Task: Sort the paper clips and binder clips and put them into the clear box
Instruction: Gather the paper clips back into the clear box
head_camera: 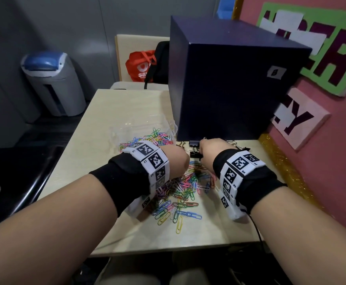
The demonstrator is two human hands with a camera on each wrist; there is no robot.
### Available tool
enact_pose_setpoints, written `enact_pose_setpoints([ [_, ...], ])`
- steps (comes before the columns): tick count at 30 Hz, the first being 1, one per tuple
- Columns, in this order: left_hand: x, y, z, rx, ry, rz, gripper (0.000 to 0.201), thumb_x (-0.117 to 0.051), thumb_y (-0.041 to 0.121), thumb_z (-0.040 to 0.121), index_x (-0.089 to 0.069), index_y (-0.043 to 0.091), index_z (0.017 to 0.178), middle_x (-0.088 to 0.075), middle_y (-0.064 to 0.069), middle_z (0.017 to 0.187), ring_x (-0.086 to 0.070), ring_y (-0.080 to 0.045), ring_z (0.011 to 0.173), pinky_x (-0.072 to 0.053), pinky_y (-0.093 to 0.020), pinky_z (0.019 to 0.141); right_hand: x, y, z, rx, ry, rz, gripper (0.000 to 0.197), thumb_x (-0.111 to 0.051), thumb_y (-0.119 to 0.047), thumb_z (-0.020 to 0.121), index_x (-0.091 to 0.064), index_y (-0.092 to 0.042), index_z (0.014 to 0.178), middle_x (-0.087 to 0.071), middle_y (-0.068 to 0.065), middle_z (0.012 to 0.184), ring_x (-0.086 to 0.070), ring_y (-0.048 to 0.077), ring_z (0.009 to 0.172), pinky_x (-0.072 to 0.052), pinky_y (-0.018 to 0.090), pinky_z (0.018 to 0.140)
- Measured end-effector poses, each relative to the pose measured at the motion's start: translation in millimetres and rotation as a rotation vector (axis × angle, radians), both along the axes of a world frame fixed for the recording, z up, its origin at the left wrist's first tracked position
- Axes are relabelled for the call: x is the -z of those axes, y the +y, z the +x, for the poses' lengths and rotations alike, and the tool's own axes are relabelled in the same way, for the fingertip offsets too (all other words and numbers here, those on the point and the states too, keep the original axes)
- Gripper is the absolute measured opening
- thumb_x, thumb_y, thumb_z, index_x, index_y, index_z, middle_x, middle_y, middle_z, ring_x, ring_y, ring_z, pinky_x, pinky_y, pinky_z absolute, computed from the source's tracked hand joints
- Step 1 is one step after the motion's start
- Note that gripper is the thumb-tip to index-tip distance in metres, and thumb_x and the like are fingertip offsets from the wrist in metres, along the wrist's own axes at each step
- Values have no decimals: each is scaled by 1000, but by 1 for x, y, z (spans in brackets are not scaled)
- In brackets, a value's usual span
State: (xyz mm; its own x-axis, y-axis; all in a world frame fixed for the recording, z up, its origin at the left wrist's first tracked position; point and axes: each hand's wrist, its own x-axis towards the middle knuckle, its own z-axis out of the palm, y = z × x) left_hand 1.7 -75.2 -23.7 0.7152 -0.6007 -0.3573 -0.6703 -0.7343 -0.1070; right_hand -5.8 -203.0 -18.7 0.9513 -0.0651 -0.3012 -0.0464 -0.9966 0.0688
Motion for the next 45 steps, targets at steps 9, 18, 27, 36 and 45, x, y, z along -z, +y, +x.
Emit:
enact_pose_setpoints([
  [9,-1,-11,-6,39,-5,11,30,-38,15,98,-60,14,119,-54,-7,123,-56,-29,110,-49,-39,93,-19,-11,-6,126,-67,1,30,-54,-11,90,-55,-10,120,-56,11,108,-58,28,97,-47,33,75],
  [18,-10,-4,-6,6,62,-132,32,-45,23,97,-62,25,124,-58,1,129,-56,-21,117,-45,-32,95,-6,1,3,-122,222,-232,33,-47,-15,96,-62,-12,125,-63,5,117,-58,26,93,-50,33,87],
  [27,6,-16,8,-51,15,28,37,-43,15,95,-55,13,130,-50,-7,137,-53,-27,120,-47,-41,101,-6,-4,4,-177,247,-231,37,-47,-18,97,-57,-16,132,-58,5,133,-59,27,115,-50,35,97],
  [36,7,-19,11,26,10,105,30,-45,13,96,-59,6,122,-58,-12,126,-59,-27,110,-49,-22,82,-8,-10,0,-52,168,-146,36,-48,-17,95,-59,-13,129,-60,7,128,-60,26,112,-51,33,92],
  [45,-10,-12,-6,47,68,-30,35,-42,25,100,-57,30,130,-56,-1,130,-57,-25,114,-49,-33,93,-13,-8,4,-87,164,-175,31,-51,-23,95,-63,-16,123,-62,3,125,-61,23,110,-50,31,89],
])
